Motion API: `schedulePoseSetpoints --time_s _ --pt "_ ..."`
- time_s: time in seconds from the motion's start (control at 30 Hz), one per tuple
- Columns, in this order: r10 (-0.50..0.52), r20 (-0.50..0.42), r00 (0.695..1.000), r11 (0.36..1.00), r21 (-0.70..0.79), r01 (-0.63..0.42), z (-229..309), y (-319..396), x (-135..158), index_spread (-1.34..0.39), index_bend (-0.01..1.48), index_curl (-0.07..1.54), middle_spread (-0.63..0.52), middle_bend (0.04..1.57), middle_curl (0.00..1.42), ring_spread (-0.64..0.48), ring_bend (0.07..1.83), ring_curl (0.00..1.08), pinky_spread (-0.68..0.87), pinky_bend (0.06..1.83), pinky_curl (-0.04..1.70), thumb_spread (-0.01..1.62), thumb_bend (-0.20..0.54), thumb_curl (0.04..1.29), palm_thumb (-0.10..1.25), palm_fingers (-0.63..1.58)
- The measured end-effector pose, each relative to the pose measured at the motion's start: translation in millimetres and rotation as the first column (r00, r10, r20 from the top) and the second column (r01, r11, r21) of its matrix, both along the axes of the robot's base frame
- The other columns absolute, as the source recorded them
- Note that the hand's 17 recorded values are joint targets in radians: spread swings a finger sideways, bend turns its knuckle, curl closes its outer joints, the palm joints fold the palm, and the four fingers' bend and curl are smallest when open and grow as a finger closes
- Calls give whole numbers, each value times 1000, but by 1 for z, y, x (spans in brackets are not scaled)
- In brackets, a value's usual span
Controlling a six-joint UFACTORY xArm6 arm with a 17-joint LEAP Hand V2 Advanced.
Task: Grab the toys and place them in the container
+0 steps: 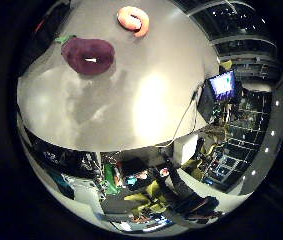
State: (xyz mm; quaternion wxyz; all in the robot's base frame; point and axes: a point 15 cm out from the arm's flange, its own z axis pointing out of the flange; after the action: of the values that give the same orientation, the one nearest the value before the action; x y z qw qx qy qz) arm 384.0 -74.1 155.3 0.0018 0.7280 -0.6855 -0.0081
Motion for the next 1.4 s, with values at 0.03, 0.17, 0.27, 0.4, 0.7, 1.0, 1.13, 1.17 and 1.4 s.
schedulePoseSetpoints --time_s 0.03,0.17,0.27,0.4,0.7,1.0,1.13,1.17,1.4 --pt "1 -9 1000 1000 1 -1 -8 -1 3 -394 164 287 -43 308 325 91 330 218 400 393 232 1000 -25 303 624 310" --pt "1 -46 999 1000 6 -1 -30 -4 15 -392 164 287 -43 300 325 85 332 220 389 394 235 1006 -25 304 627 308" --pt "-6 -71 997 1000 11 7 -45 -10 27 -387 161 285 -43 296 326 83 337 221 383 391 235 1005 -25 304 626 303" --pt "-19 -86 996 1000 9 20 -57 -21 41 -386 160 281 -43 297 329 82 343 223 379 389 238 1007 -25 305 627 300" --pt "-34 -125 992 999 -8 33 -81 -45 53 -354 156 273 -67 329 339 -11 428 237 275 369 236 1005 -22 307 647 369" --pt "-33 -160 987 999 -8 32 -97 -50 50 -365 179 282 -137 445 370 -168 657 272 47 381 211 1009 -24 308 669 672" --pt "-15 -171 985 1000 -29 10 -97 -54 47 -399 174 287 -194 496 391 -246 804 310 -176 548 218 1001 -22 313 692 932" --pt "-10 -172 985 999 -34 5 -97 -55 47 -412 181 287 -211 510 395 -255 822 311 -236 602 221 999 -23 313 693 1037" --pt "-13 -153 988 999 -54 5 -85 -68 48 -397 636 520 -208 912 550 -246 1045 434 -455 930 365 985 -20 321 740 1435"
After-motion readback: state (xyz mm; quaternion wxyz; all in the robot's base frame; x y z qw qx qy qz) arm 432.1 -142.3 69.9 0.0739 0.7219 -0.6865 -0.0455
